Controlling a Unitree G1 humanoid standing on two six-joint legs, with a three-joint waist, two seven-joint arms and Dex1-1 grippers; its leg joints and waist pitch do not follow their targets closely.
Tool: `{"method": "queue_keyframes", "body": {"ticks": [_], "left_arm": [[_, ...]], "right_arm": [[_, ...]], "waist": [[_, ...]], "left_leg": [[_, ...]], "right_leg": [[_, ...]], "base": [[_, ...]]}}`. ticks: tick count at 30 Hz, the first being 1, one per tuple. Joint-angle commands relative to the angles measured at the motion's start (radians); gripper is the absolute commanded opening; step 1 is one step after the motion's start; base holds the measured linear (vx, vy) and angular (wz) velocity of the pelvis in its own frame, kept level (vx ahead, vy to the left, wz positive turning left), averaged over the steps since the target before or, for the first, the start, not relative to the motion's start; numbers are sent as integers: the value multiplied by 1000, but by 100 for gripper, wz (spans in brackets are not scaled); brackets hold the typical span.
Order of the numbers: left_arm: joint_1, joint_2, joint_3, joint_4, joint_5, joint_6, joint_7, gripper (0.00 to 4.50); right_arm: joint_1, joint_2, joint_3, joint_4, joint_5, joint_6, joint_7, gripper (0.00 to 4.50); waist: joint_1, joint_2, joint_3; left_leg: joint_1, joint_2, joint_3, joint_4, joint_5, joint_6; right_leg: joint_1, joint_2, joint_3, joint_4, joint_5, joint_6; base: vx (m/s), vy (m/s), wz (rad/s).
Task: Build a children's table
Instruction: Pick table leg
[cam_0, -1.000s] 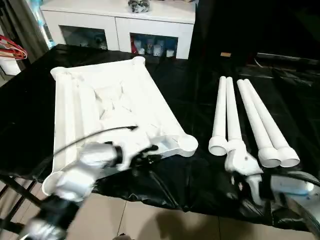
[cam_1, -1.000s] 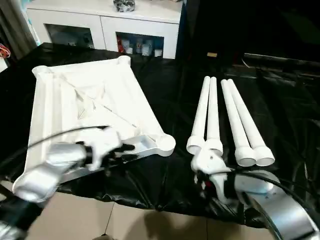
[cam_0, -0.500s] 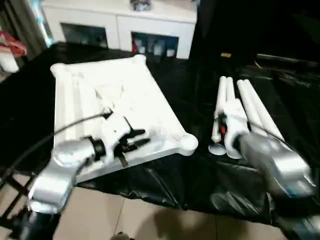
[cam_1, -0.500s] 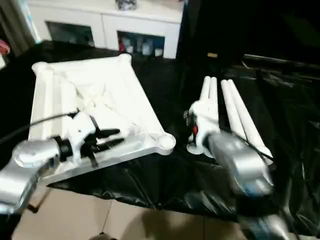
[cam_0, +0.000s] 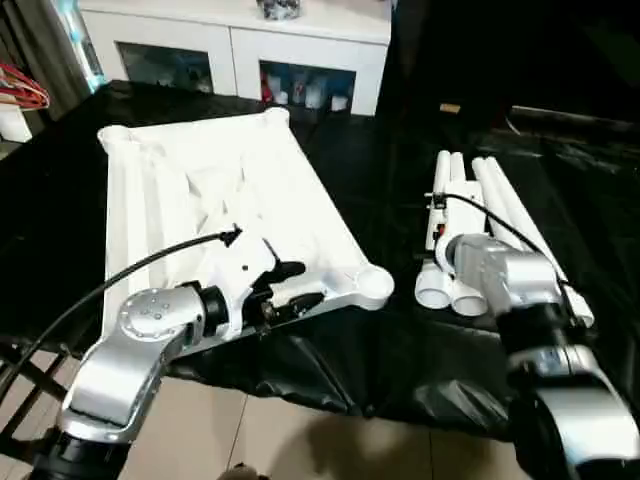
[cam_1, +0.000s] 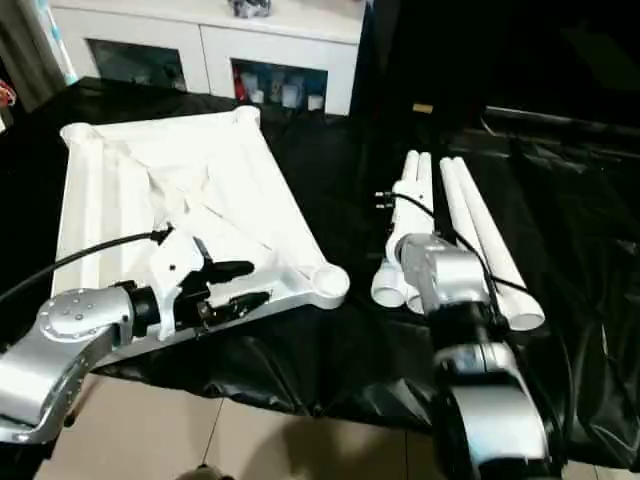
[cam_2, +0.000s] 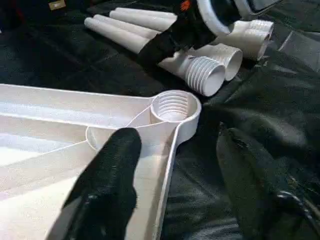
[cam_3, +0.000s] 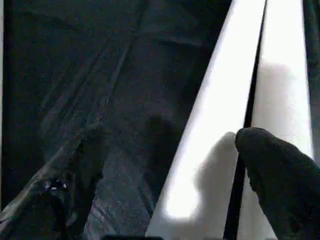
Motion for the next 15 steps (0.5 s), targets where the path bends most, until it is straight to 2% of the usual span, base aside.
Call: {"method": "queue_keyframes", "body": {"ticks": [1, 7, 8, 13, 14, 15], "left_arm": [[1, 11, -17, -28, -3, 18, 1, 318], [8, 17, -25, -42, -6, 29, 8, 318], [8, 19, -26, -44, -7, 31, 9, 318], [7, 26, -23, -54, -21, 45, 9, 318], [6, 27, -23, -54, -22, 46, 8, 323], [4, 29, -24, -54, -22, 47, 8, 323]], "right_arm": [[-25, -5, 3, 54, -12, -9, 10, 450], [-62, -1, -6, 142, -11, 21, 21, 450], [-74, -1, -17, 167, -4, 34, 20, 450], [-110, -1, -47, 239, 17, 41, 28, 450], [-114, -1, -49, 246, 18, 41, 28, 431], [-125, -3, -52, 268, 18, 41, 32, 431]], "waist": [[0, 3, -63], [-1, 2, -64], [-2, -2, -64], [-1, -2, -63], [0, -1, -63], [0, -3, -62]], "left_leg": [[8, 83, -31, -68, -93, -12], [9, 85, -31, -67, -91, -13], [9, 84, -31, -68, -94, -12], [7, 83, -30, -67, -101, -15], [8, 84, -31, -67, -103, -16], [7, 83, -30, -67, -103, -15]], "right_leg": [[43, -137, 84, -67, -115, -146], [43, -136, 83, -64, -113, -150], [43, -136, 82, -65, -117, -151], [42, -136, 82, -66, -136, -147], [42, -138, 82, -65, -138, -148], [42, -137, 82, -67, -140, -147]], "base": [[0, 0, 0], [0, 0, 0], [0, 0, 0], [0, 0, 0], [0, 0, 0], [0, 0, 0]]}}
